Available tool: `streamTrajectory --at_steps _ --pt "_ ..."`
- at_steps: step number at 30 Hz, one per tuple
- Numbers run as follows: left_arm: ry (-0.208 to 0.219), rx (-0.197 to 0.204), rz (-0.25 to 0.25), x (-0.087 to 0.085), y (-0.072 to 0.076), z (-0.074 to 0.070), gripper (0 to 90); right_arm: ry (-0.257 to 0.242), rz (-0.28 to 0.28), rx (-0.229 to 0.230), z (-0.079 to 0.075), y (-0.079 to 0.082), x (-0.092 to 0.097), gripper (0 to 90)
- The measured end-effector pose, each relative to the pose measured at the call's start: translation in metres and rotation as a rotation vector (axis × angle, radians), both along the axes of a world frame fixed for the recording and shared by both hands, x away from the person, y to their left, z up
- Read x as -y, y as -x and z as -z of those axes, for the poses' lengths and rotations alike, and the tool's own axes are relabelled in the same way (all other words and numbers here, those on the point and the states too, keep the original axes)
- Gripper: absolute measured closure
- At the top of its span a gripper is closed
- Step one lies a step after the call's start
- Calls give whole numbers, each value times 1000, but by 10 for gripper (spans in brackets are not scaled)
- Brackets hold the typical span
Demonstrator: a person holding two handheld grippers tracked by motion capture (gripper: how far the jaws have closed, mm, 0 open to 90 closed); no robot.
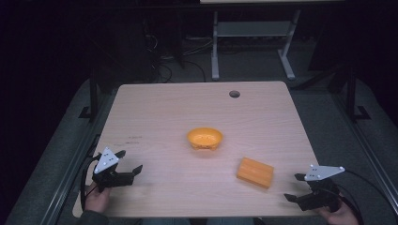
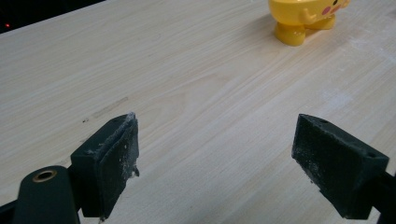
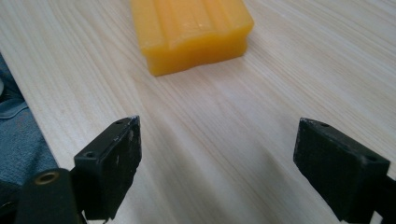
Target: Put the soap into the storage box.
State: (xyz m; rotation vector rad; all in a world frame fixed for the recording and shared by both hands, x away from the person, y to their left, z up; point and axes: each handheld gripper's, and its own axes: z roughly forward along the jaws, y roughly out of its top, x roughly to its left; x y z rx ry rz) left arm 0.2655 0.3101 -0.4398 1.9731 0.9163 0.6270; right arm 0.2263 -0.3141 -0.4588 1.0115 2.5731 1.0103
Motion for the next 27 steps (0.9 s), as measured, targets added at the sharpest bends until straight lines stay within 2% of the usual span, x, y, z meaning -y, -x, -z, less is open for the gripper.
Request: streamTrajectory --at_steps 8,27 --pt "3 5 -1 -1 1 -1 142 10 -27 -3 -2 -4 -7 148" --pt "4 7 -6 -2 1 -2 142 58 -83 -15 -21 -20 -29 147"
